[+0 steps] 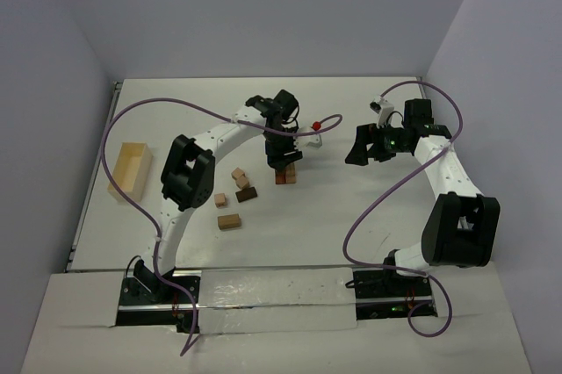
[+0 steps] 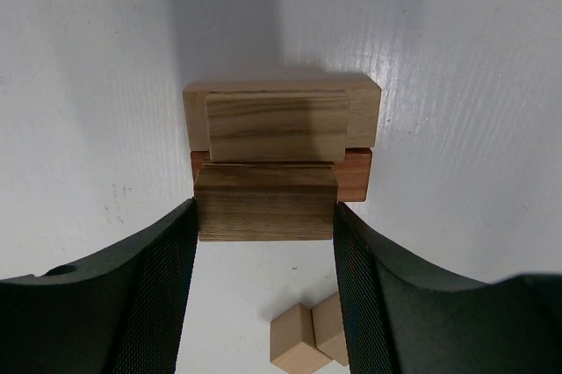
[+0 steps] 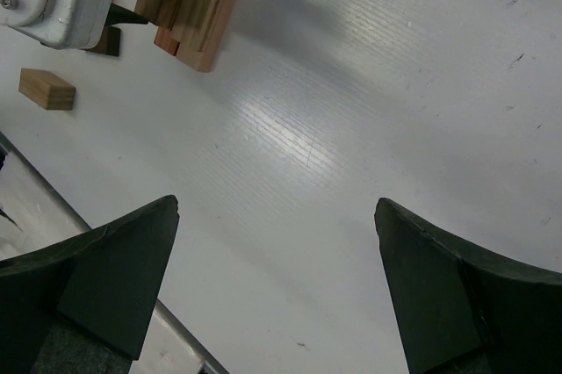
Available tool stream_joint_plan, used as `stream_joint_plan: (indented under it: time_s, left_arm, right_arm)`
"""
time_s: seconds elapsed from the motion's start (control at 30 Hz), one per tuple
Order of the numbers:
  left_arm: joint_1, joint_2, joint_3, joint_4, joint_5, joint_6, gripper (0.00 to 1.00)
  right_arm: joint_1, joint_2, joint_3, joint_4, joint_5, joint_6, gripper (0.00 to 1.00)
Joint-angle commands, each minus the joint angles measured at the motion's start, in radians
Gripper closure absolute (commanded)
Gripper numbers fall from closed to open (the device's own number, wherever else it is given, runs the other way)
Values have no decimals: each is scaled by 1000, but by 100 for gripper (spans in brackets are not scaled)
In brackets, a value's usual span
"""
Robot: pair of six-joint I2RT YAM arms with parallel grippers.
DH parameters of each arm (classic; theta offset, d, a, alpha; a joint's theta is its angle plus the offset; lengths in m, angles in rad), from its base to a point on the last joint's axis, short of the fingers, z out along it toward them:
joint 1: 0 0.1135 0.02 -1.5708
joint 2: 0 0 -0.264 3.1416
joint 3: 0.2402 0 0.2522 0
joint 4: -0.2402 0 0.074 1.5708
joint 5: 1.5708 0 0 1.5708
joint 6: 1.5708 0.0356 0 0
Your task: Build the wood block tower
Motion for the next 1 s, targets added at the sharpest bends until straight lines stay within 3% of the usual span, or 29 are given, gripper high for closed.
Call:
stream_joint_plan:
  time_s: [0.0,0.37,0.67,0.8,0.97]
  left_arm:
    - [-10,14,45,-10,-4,-8,49]
    - [-13,8,39,-15,0,1,44]
    - [-16,3,58,-31,20,10,9]
    - [-17,-24,65,-39,30,15,2]
    - [-11,-88,85,-72,39,21,1]
  right_arm:
    - [-7,0,34,13,-19,9,0]
    - [-7,-1,34,12,-21,7,0]
    - [-7,-2,36,11,-16,13,0]
    - [-5,-16,30,21,-7,25,0]
    - [-1,-41,29,35,1,36,0]
